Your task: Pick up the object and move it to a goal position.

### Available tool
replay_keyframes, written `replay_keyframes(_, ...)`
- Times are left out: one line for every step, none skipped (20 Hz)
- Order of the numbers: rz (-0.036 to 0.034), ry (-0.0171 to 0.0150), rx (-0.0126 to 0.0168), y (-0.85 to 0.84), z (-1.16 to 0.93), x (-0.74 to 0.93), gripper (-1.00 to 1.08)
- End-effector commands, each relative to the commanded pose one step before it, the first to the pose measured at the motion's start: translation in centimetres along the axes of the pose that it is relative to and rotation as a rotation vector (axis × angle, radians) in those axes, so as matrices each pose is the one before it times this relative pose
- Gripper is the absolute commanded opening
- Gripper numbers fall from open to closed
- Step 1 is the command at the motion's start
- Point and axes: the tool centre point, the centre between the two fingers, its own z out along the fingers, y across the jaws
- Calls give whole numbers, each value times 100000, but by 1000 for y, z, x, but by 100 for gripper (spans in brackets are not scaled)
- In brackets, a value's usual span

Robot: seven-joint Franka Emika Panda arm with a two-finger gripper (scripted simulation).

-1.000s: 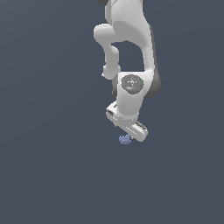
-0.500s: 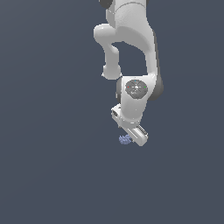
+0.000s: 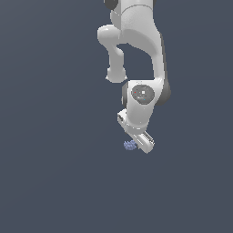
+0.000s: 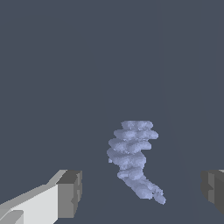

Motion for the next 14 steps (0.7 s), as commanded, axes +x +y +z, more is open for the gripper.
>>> replay_keyframes(24,5,1,4,148,3,100)
replay_keyframes(0,0,0,-2,203,-13,100)
replay_keyframes(69,1,1,19,283,21,100)
replay_keyframes(0,0,0,-2,363,-25,100)
replay_keyframes(69,1,1,20,441,9,100)
replay_keyframes(69,1,0,22,518,2,100)
replay_keyframes(69,1,0,24,592,-4,100)
replay_keyframes(0,0,0,3,603,-44,100)
replay_keyframes(98,2,0,30,519,19,100)
replay_keyframes(0,0,0,-4,436,-28,100)
replay_keyframes(69,2,1,11,350,21,100)
replay_keyframes(0,0,0,-17,267,-8,100)
replay_keyframes(0,0,0,-26,182,3,100)
replay_keyframes(0,0,0,-34,97,14,100)
